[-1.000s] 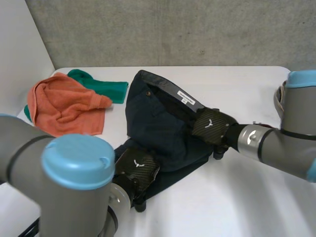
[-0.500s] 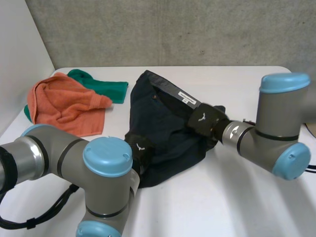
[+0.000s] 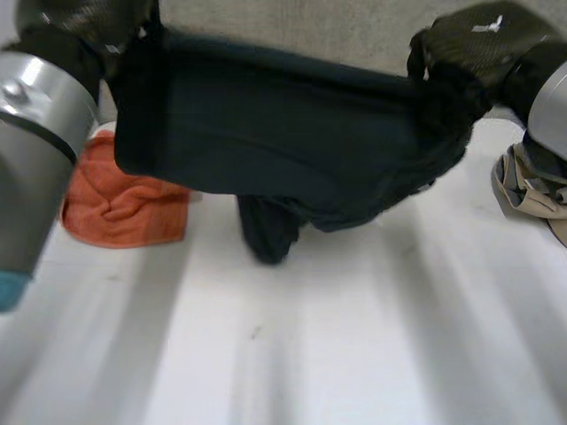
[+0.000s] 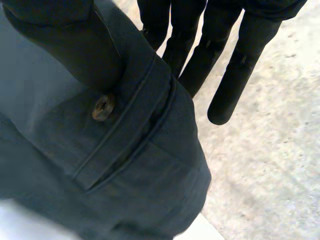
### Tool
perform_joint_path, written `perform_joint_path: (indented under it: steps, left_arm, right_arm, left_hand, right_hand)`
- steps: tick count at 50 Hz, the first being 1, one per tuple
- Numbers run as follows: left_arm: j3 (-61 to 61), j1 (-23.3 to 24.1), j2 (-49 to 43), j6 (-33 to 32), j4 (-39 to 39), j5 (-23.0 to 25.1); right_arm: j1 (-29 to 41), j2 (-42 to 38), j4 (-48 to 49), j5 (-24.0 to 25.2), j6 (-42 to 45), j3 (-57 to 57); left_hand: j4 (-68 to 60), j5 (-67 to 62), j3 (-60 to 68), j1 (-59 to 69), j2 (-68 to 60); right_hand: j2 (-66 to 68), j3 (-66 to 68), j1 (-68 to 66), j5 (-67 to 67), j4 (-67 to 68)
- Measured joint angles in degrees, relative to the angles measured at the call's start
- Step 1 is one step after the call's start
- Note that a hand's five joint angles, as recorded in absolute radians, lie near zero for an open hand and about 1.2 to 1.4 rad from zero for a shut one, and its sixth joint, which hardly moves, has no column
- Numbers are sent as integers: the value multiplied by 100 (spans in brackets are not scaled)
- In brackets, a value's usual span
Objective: Fold the laundry.
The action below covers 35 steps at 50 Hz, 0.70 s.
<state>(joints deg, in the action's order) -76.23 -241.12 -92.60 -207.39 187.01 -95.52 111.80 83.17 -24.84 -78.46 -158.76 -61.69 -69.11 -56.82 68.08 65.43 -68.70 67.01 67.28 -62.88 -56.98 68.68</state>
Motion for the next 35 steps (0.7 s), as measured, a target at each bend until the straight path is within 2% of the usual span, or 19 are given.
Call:
perform_joint_path:
  steps: [4, 12, 18, 23, 28, 32, 35]
  left_arm:
    - [546, -162, -443, 102, -405, 176]
    - [1711, -276, -1957, 293, -763, 286]
    - [3099, -337, -2822, 451, -274, 327]
    - [4190, -347, -2984, 616, 442, 259]
    - [4624, -353, -2828, 762, 896, 125]
    - [4281, -396, -2588, 878, 947, 53]
    - [3573, -453, -2351, 983, 877, 40]
  right_arm:
    - [77, -172, 31, -46, -138, 180]
    - [372, -1261, 447, -283, -31, 590]
    - [613, -2212, 1815, -820, 183, 1355]
    - [688, -2528, 3424, -1298, 341, 1986]
    - [694, -2499, 4452, -1431, 400, 2202]
    - [680, -2347, 4602, -1344, 398, 1982]
    - [649, -2193, 4444, -1209, 383, 1534]
  left_hand:
    - [0, 0, 0, 0, 0]
    - [0, 0, 0, 0, -3]
    - [0, 0, 0, 0, -5]
    - [0, 0, 0, 0, -6]
    - [0, 0, 0, 0, -6]
    - [0, 0, 0, 0, -6]
    - [0, 0, 0, 0, -6]
  right_hand:
    - [0, 56, 0, 0, 0]
    - [0, 84, 0, -41, 1]
    - [0, 85, 0, -53, 2]
    - [0, 85, 0, -53, 3]
    - [0, 85, 0, -53, 3]
    - [0, 85, 0, -53, 4]
    - [0, 84, 0, -53, 4]
